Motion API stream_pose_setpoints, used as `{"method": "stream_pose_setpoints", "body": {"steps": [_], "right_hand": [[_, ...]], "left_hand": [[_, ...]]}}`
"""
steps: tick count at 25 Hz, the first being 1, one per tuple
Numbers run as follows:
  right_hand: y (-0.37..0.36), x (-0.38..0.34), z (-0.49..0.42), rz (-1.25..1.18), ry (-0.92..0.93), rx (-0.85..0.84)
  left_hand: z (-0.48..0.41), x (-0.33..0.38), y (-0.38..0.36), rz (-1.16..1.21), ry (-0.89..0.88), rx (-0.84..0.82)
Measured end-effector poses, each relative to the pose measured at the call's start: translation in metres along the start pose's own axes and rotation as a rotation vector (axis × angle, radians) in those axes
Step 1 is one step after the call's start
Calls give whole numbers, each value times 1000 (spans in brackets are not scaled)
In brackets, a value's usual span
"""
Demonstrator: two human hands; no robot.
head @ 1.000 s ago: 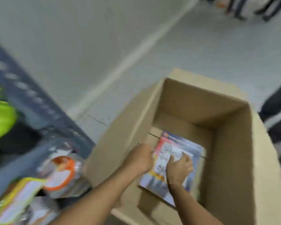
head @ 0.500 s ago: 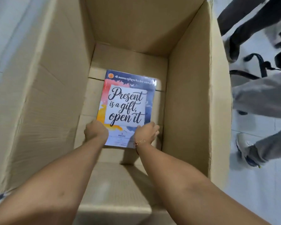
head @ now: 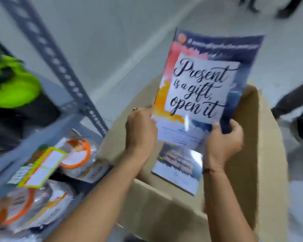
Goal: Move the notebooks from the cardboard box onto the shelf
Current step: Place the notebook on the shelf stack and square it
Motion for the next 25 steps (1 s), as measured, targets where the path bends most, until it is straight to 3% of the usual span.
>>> {"method": "stream_pose_setpoints", "body": {"steps": [2, 4, 7, 10, 15, 18, 21, 23, 25], "right_hand": [[-2, -78, 35, -250, 236, -76], [-23, -160, 81, -522, 404, -273], [-63, -274, 145, -741, 525, -599], [-91, -375, 189, -693, 696, -754], [-150, -493, 244, -369, 982, -905], [-197, -509, 271, -43, 998, -1033], [-223, -504, 285, 330, 1060, -1105], [-225, -502, 288, 394, 1047, -1137], [-212, -501, 289, 323, 1045, -1170]], "left_hand": [[37, -1, 103, 20, -81, 353], [88, -11, 208, -19, -54, 677], [159, -13, 321, -91, 10, 956], [197, -11, 394, -116, 59, 1100], [192, -51, 483, -95, 407, 1008], [179, -86, 500, -96, 695, 836], [170, -99, 501, -180, 844, 632], [170, -94, 500, -241, 902, 581], [170, -85, 497, -311, 917, 639]]}}
Point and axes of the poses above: each hand's wrist, its own z-axis away from the middle knuckle, its own y-axis out of the back of the hand, x = y × z, the point moved 5 cm from there along -z, towards the middle knuckle, and after that the axes turned 12 degrees about -x, right-handed, at the moved point
